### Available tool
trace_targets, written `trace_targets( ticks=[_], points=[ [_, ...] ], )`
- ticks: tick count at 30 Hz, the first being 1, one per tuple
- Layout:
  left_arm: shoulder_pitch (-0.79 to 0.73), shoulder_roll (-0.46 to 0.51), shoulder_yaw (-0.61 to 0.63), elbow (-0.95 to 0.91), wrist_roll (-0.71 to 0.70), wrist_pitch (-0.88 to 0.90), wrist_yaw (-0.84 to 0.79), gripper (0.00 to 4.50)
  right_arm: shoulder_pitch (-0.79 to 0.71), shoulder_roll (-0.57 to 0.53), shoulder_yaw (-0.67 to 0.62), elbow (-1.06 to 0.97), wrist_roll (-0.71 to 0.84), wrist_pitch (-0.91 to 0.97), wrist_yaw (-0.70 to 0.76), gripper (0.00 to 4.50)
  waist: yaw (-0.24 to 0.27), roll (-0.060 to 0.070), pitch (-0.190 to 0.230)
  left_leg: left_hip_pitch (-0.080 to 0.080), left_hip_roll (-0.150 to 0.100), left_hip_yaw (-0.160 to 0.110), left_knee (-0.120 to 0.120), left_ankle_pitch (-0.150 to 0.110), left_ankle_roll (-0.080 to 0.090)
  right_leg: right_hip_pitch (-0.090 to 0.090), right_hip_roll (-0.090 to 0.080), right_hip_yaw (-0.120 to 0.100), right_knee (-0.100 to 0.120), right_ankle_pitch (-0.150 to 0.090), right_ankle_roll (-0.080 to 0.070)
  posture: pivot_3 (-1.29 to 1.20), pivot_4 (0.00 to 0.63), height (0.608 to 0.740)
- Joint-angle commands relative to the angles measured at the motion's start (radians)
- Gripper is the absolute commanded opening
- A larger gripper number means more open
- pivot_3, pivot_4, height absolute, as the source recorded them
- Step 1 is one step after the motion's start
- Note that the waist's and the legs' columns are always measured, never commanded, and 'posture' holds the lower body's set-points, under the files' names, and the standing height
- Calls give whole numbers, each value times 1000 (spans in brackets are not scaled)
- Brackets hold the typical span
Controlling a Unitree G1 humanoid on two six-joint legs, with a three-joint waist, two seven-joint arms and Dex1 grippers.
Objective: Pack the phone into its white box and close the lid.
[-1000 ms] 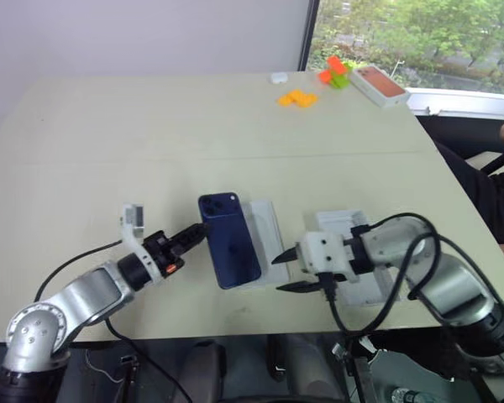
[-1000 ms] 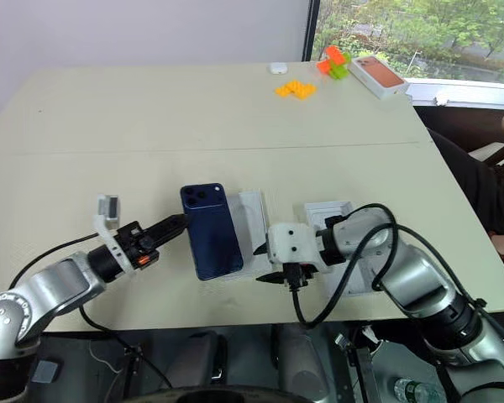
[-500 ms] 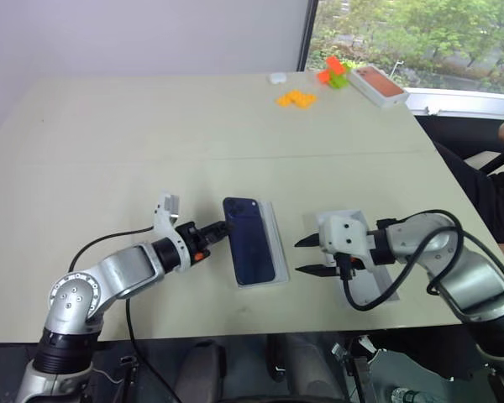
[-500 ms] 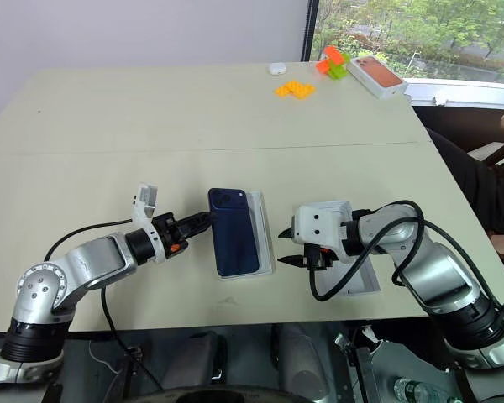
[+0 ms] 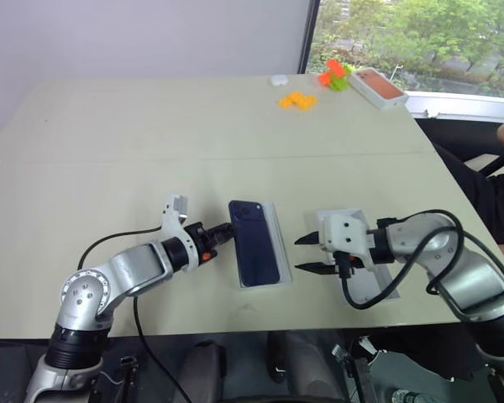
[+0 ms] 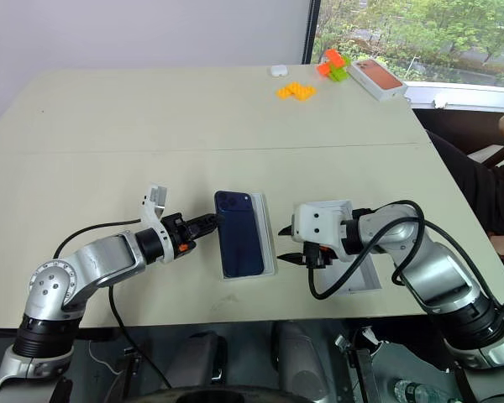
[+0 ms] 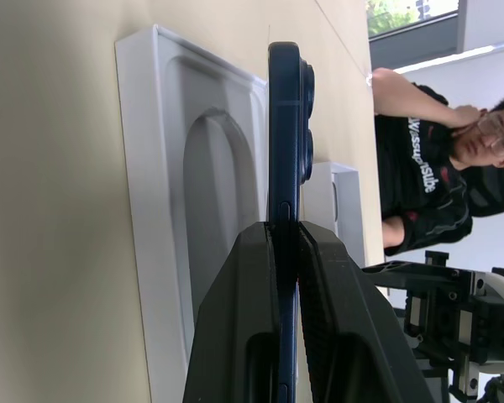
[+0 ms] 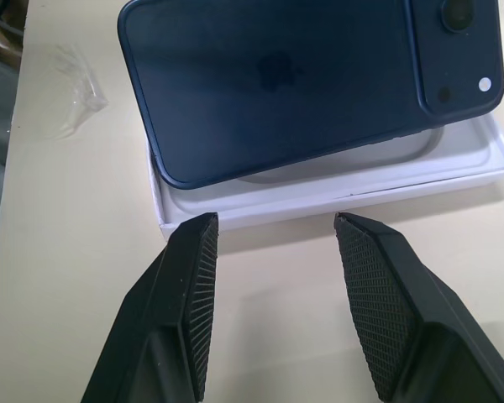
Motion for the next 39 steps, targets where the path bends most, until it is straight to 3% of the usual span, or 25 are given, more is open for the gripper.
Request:
trace_targets(
  ticks=[1, 13, 17, 22, 31, 39],
  points=[
    [-23, -11, 3, -9, -21, 0, -4, 0, -16, -3, -15, -12, 3, -20, -5, 2297, 0, 0, 0, 0, 0, 0, 0, 0, 0, 0, 0, 0, 0, 0, 0, 0, 150, 740],
    [-28, -22, -2, 22, -21, 11, -9, 0, -22, -1, -6, -8, -3, -31, -9, 2297, 0, 0, 0, 0, 0, 0, 0, 0, 0, 0, 0, 0, 0, 0, 0, 0, 150, 740],
    [-31, -22, -2, 28, -21, 18, -12, 1808, -23, 1, -4, -9, -5, -33, -9, 2339, 0, 0, 0, 0, 0, 0, 0, 0, 0, 0, 0, 0, 0, 0, 0, 0, 150, 740],
    [-21, -16, 16, 28, -21, 34, -18, 4451, -24, 2, -3, -10, -7, -33, -9, 2339, 0, 0, 0, 0, 0, 0, 0, 0, 0, 0, 0, 0, 0, 0, 0, 0, 150, 740],
    [-50, 99, 59, 30, -21, 98, -53, 4482, -31, 5, 4, -3, -9, -41, -4, 2339, -1, 0, 0, 0, 0, 0, 0, 0, 0, 0, 0, 0, 0, 0, 0, 0, 150, 740],
    [-54, 91, 57, 54, -21, 76, -62, 4482, -37, 14, 10, 3, -13, -45, -10, 2339, 0, 0, 0, -1, 0, 0, 0, 0, 0, 0, -1, 0, -1, 0, 0, 0, 150, 740]
  ],
)
